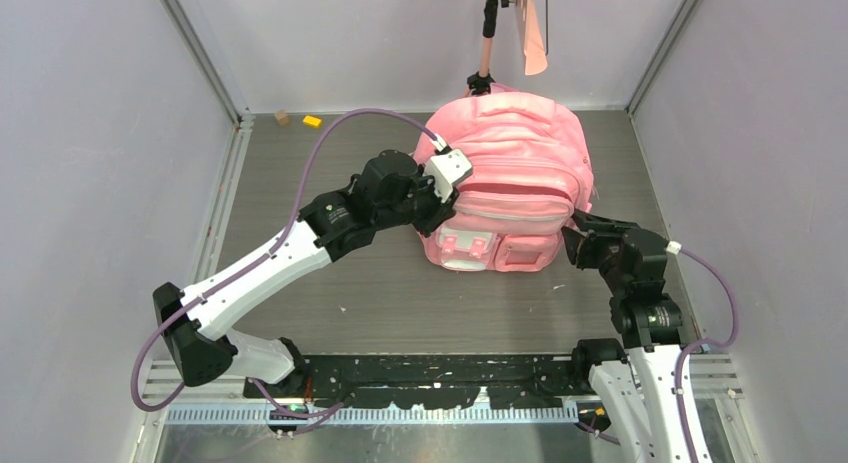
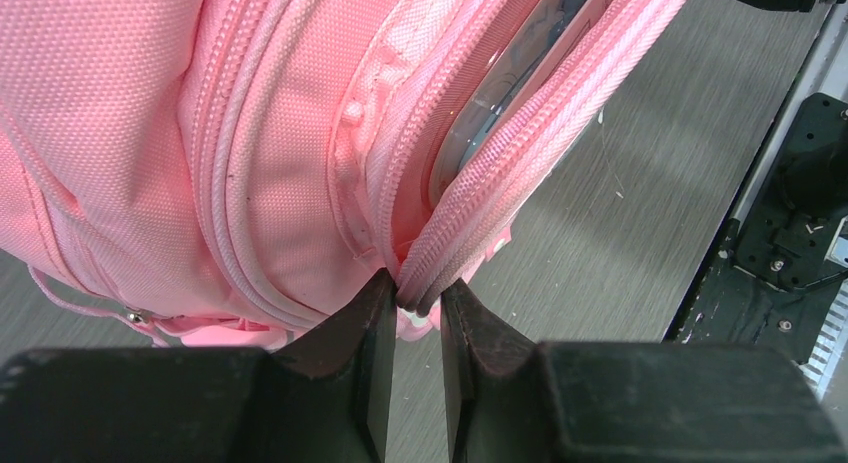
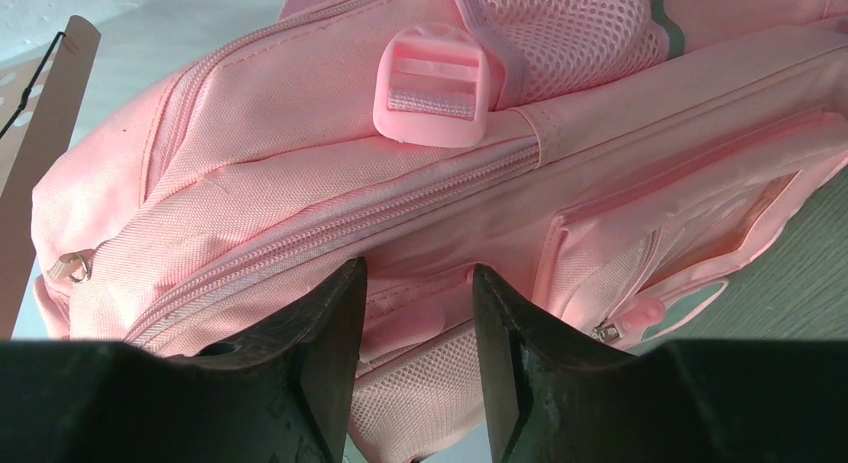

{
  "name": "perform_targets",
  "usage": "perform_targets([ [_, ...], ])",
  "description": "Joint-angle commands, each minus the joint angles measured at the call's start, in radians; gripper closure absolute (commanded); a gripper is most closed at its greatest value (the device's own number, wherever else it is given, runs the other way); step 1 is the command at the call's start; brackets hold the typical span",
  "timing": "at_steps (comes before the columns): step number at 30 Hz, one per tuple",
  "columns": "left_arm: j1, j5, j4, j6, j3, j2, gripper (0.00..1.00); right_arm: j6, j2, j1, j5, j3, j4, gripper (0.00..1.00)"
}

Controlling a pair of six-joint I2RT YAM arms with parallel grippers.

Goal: Pack the student bag
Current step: Zip the student bag at the center of the board.

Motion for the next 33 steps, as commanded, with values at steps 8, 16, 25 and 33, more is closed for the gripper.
perform_targets([
  [8, 0.002, 0.043, 0.049, -0.025, -0.007, -0.017, 0.78, 0.047, 0.056, 0.094, 0.105, 0.027, 0.136, 0.62],
  [16, 0.001, 0.03, 0.044, -0.025, -0.017, -0.024, 0.78, 0.047, 0.083, 0.112, 0.172, 0.062, 0.139, 0.77],
  [25, 0.001, 0.024, 0.047, -0.021, -0.019, -0.025, 0.78, 0.043, 0.017, 0.113, 0.258, 0.081, 0.059, 0.8],
  [33, 0.001, 0.028, 0.048, -0.025, -0.017, -0.016, 0.78, 0.017, 0.04, 0.113, 0.259, 0.117, 0.11, 0.83],
])
